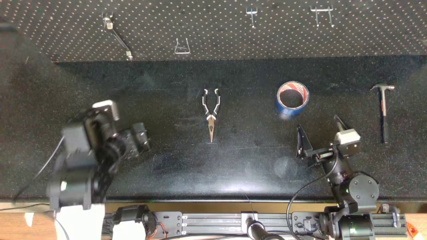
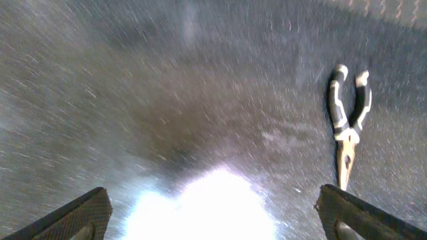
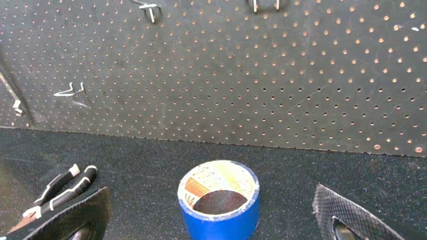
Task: Place Tools Onto Pegboard
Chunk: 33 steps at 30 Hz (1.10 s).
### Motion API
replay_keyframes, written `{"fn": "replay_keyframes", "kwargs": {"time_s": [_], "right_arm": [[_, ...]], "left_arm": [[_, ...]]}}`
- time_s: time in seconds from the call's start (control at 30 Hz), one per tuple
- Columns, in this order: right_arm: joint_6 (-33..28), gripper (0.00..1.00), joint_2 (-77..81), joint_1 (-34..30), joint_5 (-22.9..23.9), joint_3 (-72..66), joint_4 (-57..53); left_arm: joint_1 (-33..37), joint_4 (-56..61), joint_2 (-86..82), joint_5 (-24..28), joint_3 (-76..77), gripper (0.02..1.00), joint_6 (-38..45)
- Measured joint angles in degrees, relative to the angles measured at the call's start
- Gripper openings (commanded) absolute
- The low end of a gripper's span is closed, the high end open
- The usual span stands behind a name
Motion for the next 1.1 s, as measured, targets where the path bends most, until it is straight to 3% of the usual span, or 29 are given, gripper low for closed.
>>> {"fn": "replay_keyframes", "kwargs": {"time_s": [0.07,0.2,0.33,0.6,1.1], "right_arm": [[0.00,0.985,0.04,0.00,0.00,0.00,0.00],[0.00,0.985,0.00,0.00,0.20,0.00,0.00],[0.00,0.985,0.04,0.00,0.26,0.00,0.00],[0.00,0.987,0.04,0.00,0.39,0.00,-0.02],[0.00,0.985,0.04,0.00,0.39,0.00,-0.02]], "left_arm": [[-5.33,0.44,6.99,0.17,0.00,0.998,-3.54],[-23.02,12.35,21.77,-0.11,-0.09,0.998,-10.73],[-31.89,18.86,34.36,-0.07,0.72,0.998,-15.56],[-33.14,6.95,54.34,-1.62,24.06,0.998,-16.90],[-33.14,7.19,62.34,-6.54,26.38,0.998,-21.70]]}}
